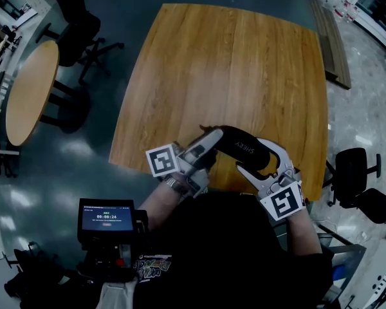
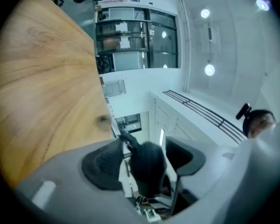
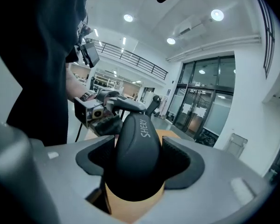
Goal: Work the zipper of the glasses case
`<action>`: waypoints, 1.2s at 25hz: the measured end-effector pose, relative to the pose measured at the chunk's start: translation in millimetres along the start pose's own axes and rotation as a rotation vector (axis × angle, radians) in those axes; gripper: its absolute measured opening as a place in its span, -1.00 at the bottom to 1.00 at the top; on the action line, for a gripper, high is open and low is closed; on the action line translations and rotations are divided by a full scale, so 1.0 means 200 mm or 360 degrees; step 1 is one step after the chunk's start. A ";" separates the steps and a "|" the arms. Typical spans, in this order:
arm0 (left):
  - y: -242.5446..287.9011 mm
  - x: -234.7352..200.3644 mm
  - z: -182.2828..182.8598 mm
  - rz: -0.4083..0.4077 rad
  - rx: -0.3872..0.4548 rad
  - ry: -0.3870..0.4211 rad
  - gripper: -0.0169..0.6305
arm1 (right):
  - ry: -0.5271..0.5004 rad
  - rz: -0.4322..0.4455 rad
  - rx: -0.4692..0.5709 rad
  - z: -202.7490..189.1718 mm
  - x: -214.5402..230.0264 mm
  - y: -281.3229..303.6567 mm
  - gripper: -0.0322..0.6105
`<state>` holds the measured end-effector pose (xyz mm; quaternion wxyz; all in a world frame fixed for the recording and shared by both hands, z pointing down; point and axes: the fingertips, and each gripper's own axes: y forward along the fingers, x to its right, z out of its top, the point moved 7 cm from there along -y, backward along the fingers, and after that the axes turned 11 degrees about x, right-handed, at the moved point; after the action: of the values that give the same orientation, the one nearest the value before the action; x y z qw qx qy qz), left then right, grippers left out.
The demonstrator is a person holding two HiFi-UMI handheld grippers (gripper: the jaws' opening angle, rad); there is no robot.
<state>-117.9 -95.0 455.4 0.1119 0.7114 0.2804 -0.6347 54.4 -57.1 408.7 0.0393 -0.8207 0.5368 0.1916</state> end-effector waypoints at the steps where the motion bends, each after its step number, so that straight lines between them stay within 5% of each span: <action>1: -0.04 -0.03 0.06 0.0033 0.0073 -0.0025 -0.12 | 0.0032 -0.0042 0.0012 -0.03 0.02 -0.03 0.09; 4: -0.18 -0.09 0.20 0.0114 0.0141 0.0070 -0.39 | 0.0209 -0.0191 -0.0081 -0.18 0.06 -0.10 0.09; 7: -0.28 -0.12 0.13 0.0174 -0.0189 0.0467 -0.89 | 0.0321 -0.0217 -0.0228 -0.43 0.07 -0.10 0.09; 10: -0.32 -0.14 -0.03 0.0127 -0.0499 0.0745 -0.95 | 0.0451 -0.0159 -0.0276 -0.70 0.06 0.00 0.09; 13: -0.35 -0.14 -0.15 0.0079 -0.0643 0.0752 -0.95 | 0.0489 -0.0065 -0.0374 -0.92 0.07 0.12 0.09; 17: -0.47 -0.16 -0.20 0.0177 -0.0704 0.0790 -0.95 | 0.0434 0.0069 -0.0502 -1.09 0.10 0.26 0.09; 30: -0.60 -0.23 -0.22 0.0264 -0.0726 0.0784 -0.95 | 0.0267 0.0273 -0.0622 -1.18 0.16 0.45 0.10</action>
<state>-148.0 13.8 531.4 0.2482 0.8203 0.3749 -0.3535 49.0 -186.5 627.1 -0.1817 -0.7771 0.5588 0.2257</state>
